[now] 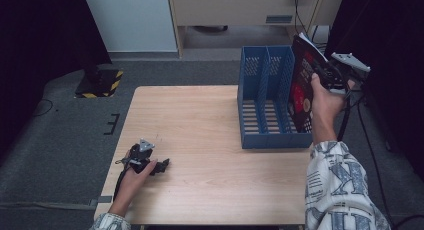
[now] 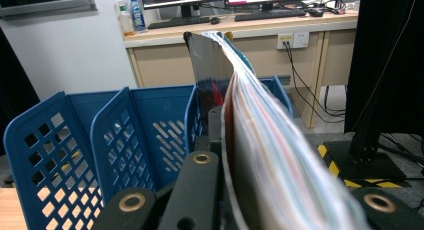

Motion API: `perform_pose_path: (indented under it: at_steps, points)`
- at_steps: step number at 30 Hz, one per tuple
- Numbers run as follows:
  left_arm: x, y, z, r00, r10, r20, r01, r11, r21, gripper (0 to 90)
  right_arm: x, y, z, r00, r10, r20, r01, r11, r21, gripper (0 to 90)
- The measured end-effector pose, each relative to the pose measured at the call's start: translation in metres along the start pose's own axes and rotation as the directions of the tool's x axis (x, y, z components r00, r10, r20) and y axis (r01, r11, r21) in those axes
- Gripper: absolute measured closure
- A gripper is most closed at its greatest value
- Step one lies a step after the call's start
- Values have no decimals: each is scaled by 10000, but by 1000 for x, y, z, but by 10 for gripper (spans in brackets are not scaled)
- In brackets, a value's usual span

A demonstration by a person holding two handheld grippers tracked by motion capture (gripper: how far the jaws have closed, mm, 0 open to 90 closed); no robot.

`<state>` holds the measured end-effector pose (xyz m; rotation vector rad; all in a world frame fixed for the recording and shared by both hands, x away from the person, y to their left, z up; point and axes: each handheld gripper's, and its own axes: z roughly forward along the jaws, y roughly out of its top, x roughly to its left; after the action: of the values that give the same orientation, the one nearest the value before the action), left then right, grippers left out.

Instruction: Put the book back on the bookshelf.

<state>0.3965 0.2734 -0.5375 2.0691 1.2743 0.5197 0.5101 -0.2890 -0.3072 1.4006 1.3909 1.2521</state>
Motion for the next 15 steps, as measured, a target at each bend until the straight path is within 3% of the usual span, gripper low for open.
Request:
perform_pose_path:
  at_steps: [15]
  points:
    - [0,0,0,10000,54,-7,-54,10000,47,0,2,-16,5,10000,-13,46,13,10000,44,871]
